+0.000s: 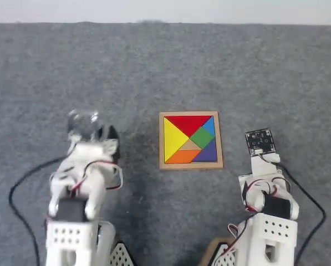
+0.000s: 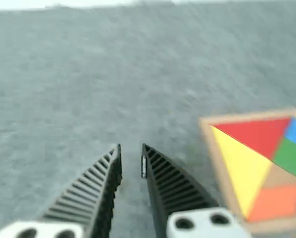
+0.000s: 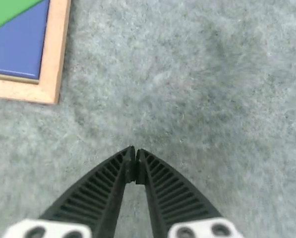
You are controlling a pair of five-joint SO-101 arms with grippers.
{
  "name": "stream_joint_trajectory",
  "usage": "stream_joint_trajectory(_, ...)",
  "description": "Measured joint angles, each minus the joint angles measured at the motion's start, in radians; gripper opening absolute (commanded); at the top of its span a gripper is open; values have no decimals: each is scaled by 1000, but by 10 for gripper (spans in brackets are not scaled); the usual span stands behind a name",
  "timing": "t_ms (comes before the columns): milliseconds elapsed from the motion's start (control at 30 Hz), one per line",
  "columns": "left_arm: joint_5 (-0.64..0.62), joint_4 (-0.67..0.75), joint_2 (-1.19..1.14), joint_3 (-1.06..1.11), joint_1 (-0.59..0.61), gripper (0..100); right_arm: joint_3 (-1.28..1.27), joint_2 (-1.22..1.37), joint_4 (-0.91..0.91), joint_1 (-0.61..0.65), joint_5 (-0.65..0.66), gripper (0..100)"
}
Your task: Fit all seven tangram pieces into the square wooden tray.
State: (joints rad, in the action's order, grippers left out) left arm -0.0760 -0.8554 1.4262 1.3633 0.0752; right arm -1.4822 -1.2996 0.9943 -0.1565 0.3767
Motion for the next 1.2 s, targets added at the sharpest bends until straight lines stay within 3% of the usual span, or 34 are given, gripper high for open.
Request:
stream_joint_trajectory(200,5,-152,364,118,117,66,51,0,48,0,0,7)
stream_joint_trajectory(500,86,-118,373,310,169,66,52,-49,55,0,0,7)
stream_joint_trajectory(733,87,-112,373,327,167,66,-63,-405,152,0,-9,7)
stream_joint_trajectory(1200,87,-365,373,327,169,64,-183,-497,124,0,32,7)
